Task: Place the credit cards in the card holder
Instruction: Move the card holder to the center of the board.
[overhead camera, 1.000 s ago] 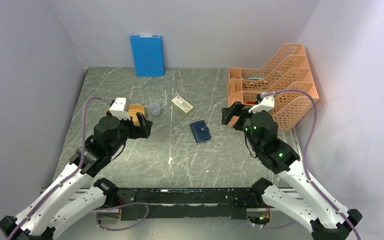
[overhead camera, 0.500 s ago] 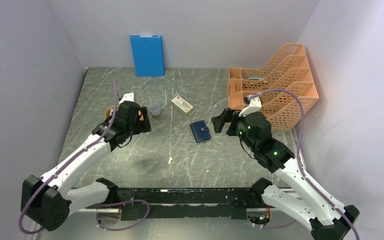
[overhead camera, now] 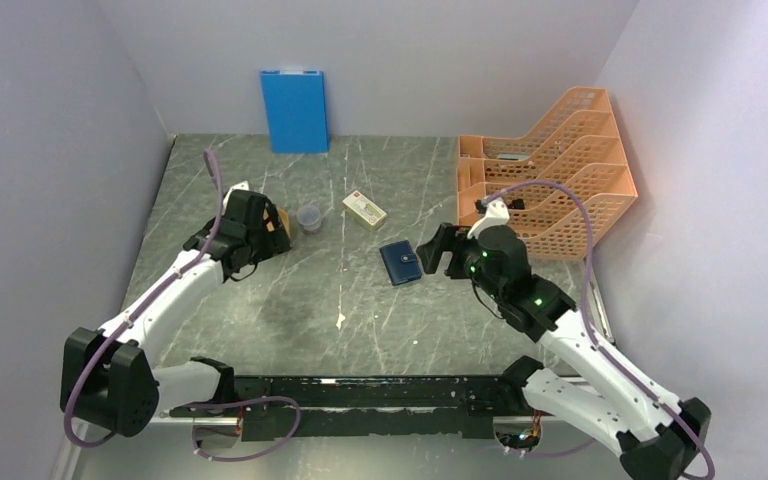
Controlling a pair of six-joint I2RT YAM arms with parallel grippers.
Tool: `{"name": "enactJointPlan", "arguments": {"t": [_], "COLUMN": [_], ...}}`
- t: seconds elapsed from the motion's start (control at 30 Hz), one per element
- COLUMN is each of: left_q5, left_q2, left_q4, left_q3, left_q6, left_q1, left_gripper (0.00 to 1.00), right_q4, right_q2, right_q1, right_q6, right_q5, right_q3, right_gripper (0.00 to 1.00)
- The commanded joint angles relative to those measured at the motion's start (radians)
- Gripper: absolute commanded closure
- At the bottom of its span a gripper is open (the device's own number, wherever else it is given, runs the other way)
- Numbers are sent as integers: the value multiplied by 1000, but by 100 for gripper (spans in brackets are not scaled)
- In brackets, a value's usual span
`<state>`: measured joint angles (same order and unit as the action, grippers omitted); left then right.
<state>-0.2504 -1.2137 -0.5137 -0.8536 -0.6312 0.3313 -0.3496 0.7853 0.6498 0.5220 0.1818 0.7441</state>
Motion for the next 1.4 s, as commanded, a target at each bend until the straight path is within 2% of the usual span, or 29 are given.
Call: {"name": "enactJointPlan", "arguments": {"t": [0.0, 0.2, 0.43, 0.63, 0.8, 0.97, 1.37], "left_q5": [-17, 48, 293, 345, 364, 392, 453], "left_q2": [52, 140, 284, 365, 378, 389, 383], "left_q4": [-7, -52, -51, -82, -95, -69, -29], "left_q3": [7, 53, 131, 165, 168, 186, 207], "left_q6": [-10, -24, -21, -12, 6, 15, 34], "left_q1": [-6, -11, -7, -8, -5, -5, -5], "left_gripper": [13, 13, 14, 14, 14, 14, 14], "right_q4": [31, 142, 166, 216, 250, 239, 225], "right_q2": [75, 263, 503, 665, 759, 839, 910], "right_q1": [-6, 3, 18, -4, -27, -27, 6], "right_q6": [36, 42, 2, 22, 44, 30, -6], "right_q5": [-35, -103, -34, -12, -58, -41, -21], "right_q3": [-34, -43, 27, 65, 96, 134, 113], "right_gripper": [11, 12, 13, 18, 19, 12, 23]}}
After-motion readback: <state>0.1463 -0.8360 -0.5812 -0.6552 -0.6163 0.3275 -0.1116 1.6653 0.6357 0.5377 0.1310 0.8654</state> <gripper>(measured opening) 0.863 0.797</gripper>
